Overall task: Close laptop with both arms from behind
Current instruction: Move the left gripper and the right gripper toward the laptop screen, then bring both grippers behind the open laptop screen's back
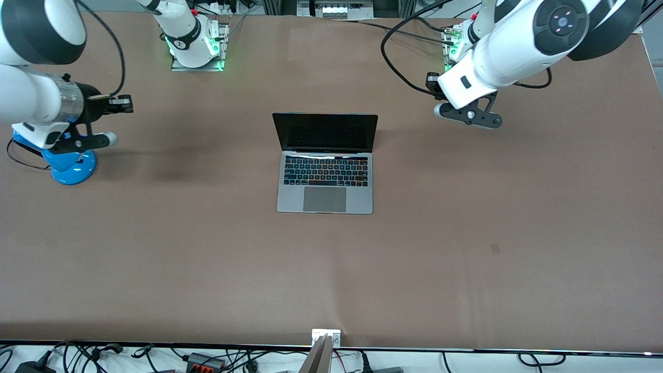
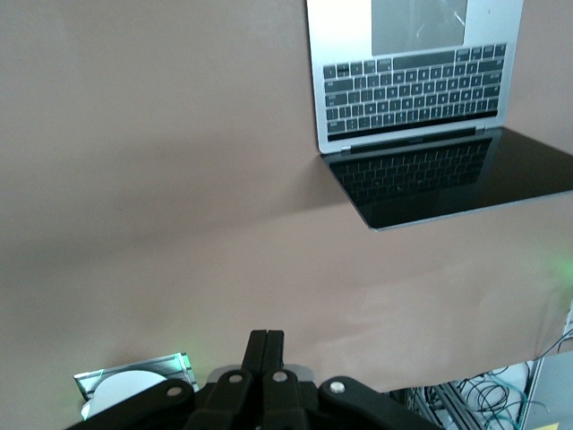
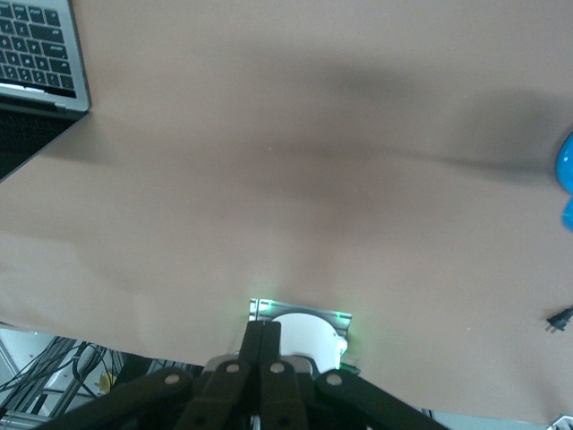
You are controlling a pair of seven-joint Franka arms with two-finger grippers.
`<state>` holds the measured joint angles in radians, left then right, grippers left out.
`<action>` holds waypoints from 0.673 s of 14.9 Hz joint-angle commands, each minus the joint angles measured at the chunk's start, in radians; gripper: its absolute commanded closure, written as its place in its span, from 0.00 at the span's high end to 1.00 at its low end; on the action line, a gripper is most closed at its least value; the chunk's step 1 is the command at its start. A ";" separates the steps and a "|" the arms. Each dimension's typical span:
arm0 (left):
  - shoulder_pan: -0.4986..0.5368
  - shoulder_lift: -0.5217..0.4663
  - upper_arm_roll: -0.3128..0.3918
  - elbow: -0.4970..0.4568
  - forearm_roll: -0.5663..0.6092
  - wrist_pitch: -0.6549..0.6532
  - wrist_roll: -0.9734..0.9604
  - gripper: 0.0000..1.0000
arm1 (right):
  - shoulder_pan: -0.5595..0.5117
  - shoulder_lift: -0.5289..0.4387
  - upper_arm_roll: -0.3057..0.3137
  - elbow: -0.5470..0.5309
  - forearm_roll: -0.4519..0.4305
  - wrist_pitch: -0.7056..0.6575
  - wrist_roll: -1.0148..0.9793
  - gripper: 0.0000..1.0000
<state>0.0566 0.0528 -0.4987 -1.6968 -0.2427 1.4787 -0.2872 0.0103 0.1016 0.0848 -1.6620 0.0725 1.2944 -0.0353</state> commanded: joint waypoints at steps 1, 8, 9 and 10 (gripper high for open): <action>0.008 -0.027 -0.043 -0.076 -0.027 0.067 0.005 0.01 | 0.066 -0.042 0.000 -0.036 0.062 0.006 0.118 0.00; 0.008 -0.080 -0.127 -0.239 -0.125 0.205 -0.003 0.01 | 0.261 -0.074 0.001 -0.116 0.067 0.129 0.264 0.00; 0.008 -0.085 -0.127 -0.259 -0.150 0.221 -0.003 0.01 | 0.296 -0.095 0.001 -0.163 0.067 0.176 0.299 0.00; 0.006 -0.102 -0.135 -0.294 -0.170 0.250 -0.006 0.01 | 0.325 -0.121 0.000 -0.214 0.067 0.219 0.331 0.00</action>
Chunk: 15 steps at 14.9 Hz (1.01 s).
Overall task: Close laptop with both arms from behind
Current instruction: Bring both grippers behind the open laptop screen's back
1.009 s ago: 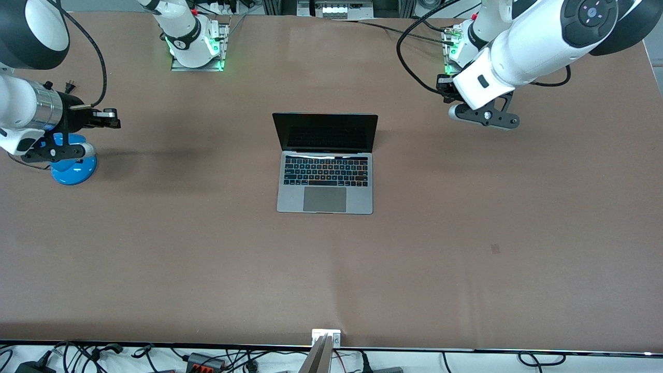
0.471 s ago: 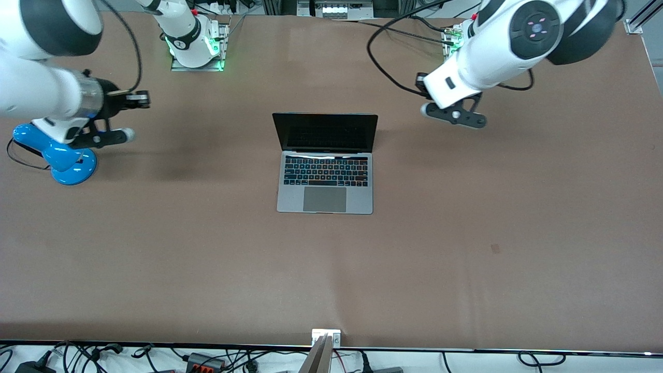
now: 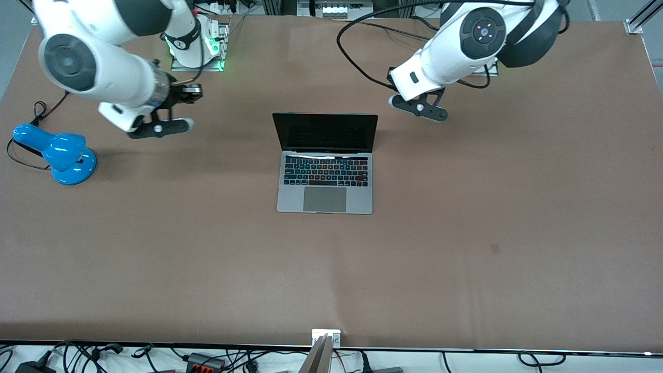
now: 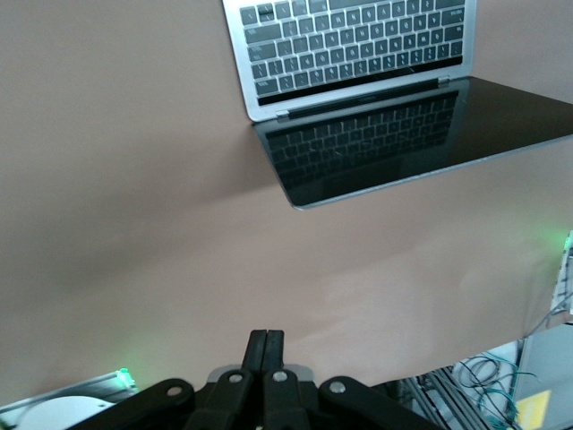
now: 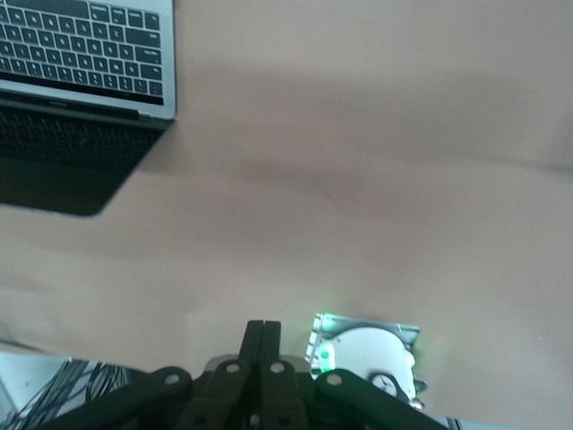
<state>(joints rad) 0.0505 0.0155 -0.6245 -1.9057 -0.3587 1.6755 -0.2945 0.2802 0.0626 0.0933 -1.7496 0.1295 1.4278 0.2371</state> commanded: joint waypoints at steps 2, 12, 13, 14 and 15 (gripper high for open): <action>0.014 -0.104 -0.058 -0.165 -0.069 0.142 -0.023 0.02 | 0.115 -0.127 -0.007 -0.232 0.010 0.159 0.080 0.00; 0.012 -0.003 -0.120 -0.240 -0.082 0.369 -0.049 0.00 | 0.335 -0.121 -0.007 -0.442 0.076 0.548 0.291 0.00; 0.011 0.026 -0.121 -0.237 -0.080 0.386 -0.049 0.00 | 0.343 -0.113 -0.007 -0.445 0.078 0.580 0.291 0.00; 0.011 0.049 -0.121 -0.230 -0.080 0.398 -0.049 0.00 | 0.361 -0.101 -0.007 -0.447 0.078 0.614 0.291 0.00; 0.011 0.069 -0.121 -0.230 -0.079 0.421 -0.048 0.00 | 0.375 -0.084 -0.009 -0.447 0.078 0.647 0.291 0.00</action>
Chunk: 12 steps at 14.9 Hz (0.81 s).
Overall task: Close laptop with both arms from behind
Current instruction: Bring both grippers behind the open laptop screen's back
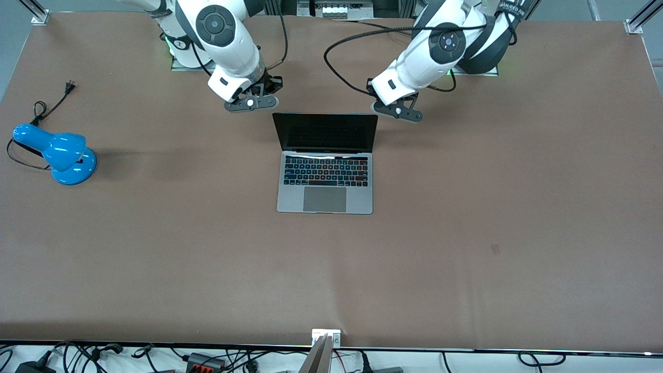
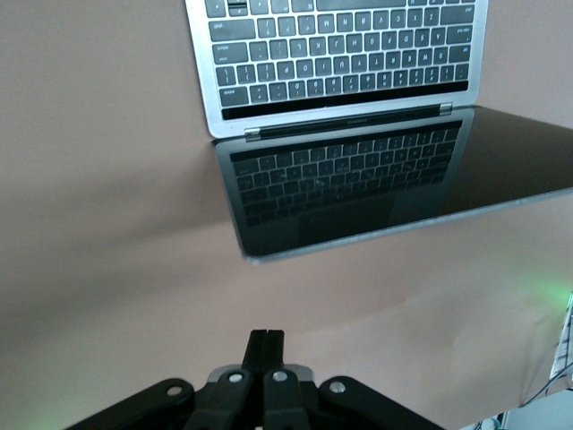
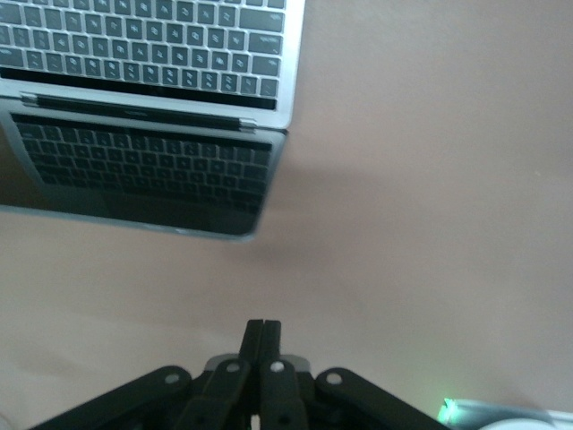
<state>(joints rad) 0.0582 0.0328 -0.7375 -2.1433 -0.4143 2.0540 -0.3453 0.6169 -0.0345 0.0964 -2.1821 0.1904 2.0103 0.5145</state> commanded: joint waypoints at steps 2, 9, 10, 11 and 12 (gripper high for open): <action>-0.001 0.090 -0.009 0.010 -0.017 0.070 0.002 0.00 | 0.066 0.051 -0.012 -0.015 0.017 0.125 0.013 0.00; -0.009 0.162 -0.005 0.013 -0.011 0.167 0.003 0.00 | 0.087 0.160 -0.014 -0.007 0.003 0.399 0.036 0.00; -0.009 0.168 -0.005 0.014 -0.009 0.170 0.003 0.00 | 0.083 0.160 -0.015 0.001 -0.008 0.407 0.035 0.00; -0.008 0.168 -0.005 0.016 0.003 0.179 0.003 0.00 | 0.080 0.160 -0.017 0.007 -0.025 0.410 0.035 0.00; -0.006 0.170 -0.002 0.023 0.006 0.179 0.002 0.00 | 0.078 0.162 -0.017 0.008 -0.058 0.413 0.036 0.00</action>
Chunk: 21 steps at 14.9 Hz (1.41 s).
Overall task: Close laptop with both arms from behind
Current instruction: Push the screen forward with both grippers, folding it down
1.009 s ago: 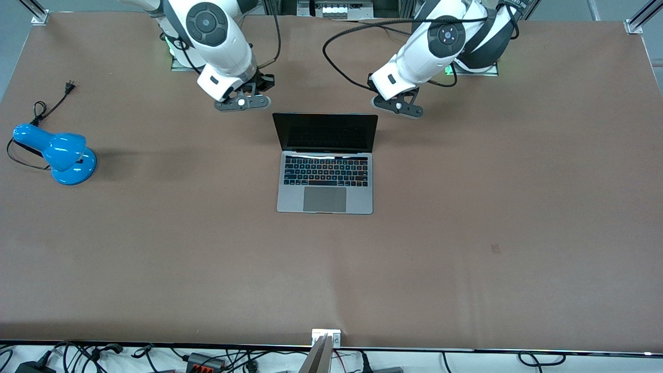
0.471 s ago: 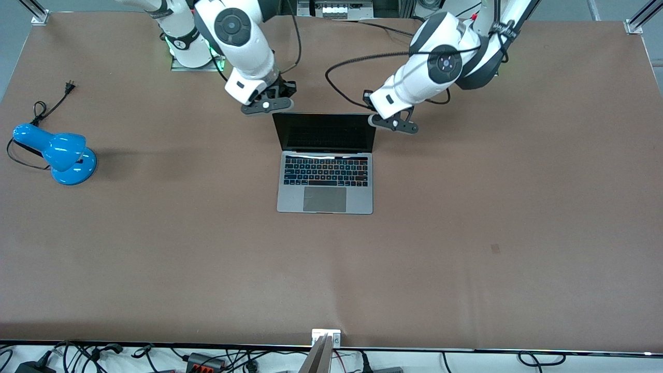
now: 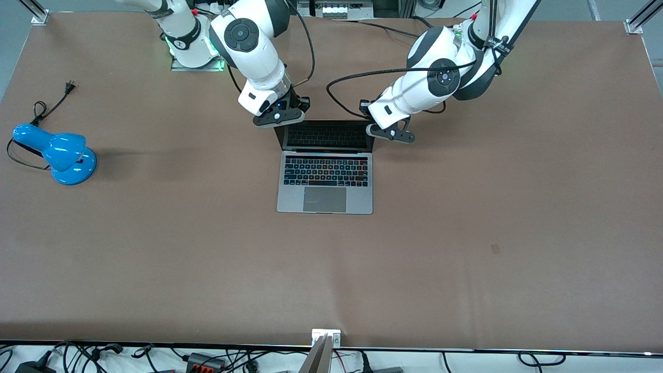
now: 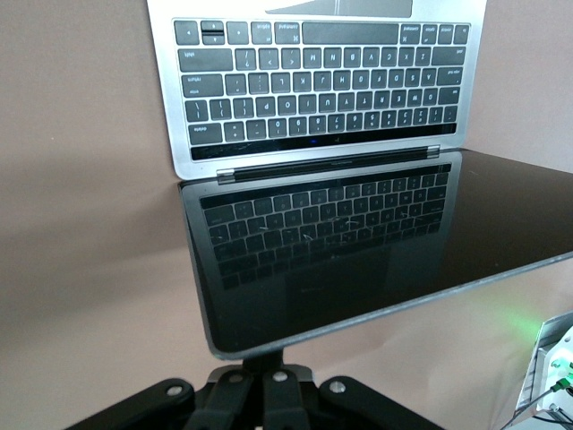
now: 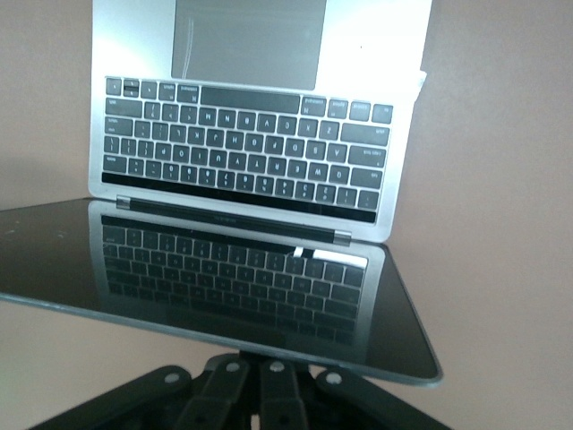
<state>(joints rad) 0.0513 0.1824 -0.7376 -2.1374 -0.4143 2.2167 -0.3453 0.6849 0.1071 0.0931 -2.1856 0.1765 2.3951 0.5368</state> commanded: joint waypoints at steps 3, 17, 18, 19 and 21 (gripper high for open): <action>0.004 0.047 0.004 0.053 0.046 0.020 0.002 0.00 | 0.001 0.031 -0.019 0.013 -0.098 0.070 0.015 0.00; 0.007 0.204 0.044 0.188 0.212 0.054 -0.014 0.00 | -0.050 0.085 -0.023 0.093 -0.227 0.107 0.015 0.00; 0.009 0.216 0.044 0.204 0.224 0.052 -0.014 0.00 | -0.056 0.092 -0.023 0.095 -0.227 0.136 0.015 0.00; 0.009 0.219 0.047 0.208 0.224 0.054 -0.015 0.00 | -0.058 0.101 -0.023 0.095 -0.227 0.156 0.015 0.00; 0.009 0.219 0.049 0.209 0.239 0.055 -0.018 0.00 | -0.064 0.118 -0.023 0.098 -0.227 0.194 0.015 0.00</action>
<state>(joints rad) 0.0615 0.3795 -0.6891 -1.9570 -0.2159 2.2724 -0.3465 0.6360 0.1894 0.0642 -2.1120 -0.0265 2.5452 0.5395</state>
